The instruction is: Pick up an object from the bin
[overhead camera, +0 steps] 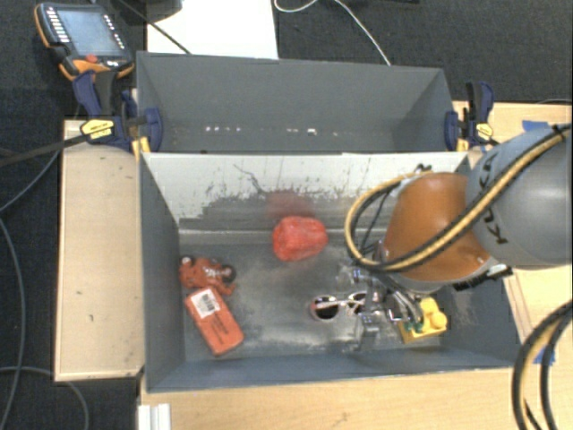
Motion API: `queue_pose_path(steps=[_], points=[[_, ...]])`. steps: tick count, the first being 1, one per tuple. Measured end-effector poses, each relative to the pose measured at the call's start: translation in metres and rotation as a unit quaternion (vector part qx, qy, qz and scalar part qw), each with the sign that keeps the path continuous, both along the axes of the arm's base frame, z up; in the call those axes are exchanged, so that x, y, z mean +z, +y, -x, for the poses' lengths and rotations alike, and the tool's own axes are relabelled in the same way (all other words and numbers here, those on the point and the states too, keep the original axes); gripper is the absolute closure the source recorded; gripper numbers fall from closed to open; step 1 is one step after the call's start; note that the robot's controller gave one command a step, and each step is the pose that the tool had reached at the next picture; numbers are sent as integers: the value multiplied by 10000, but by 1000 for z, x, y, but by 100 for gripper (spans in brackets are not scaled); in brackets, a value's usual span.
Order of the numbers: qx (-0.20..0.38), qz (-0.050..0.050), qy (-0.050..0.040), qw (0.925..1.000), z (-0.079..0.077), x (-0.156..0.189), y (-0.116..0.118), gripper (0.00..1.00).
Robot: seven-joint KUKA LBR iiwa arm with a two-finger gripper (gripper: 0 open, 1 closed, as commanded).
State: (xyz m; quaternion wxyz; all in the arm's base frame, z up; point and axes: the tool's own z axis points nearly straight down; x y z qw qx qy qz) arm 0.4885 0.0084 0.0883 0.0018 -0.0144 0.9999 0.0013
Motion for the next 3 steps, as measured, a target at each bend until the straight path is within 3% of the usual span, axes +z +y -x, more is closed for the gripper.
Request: queue_pose_path(steps=[1, 2, 3], points=[[1364, 2, -6, 9907, -29, -14, 21, 100], [1353, 2, -5, 9908, -29, -14, 21, 100], [1301, 0, -33, 9915, -41, -9, 13, 100]])
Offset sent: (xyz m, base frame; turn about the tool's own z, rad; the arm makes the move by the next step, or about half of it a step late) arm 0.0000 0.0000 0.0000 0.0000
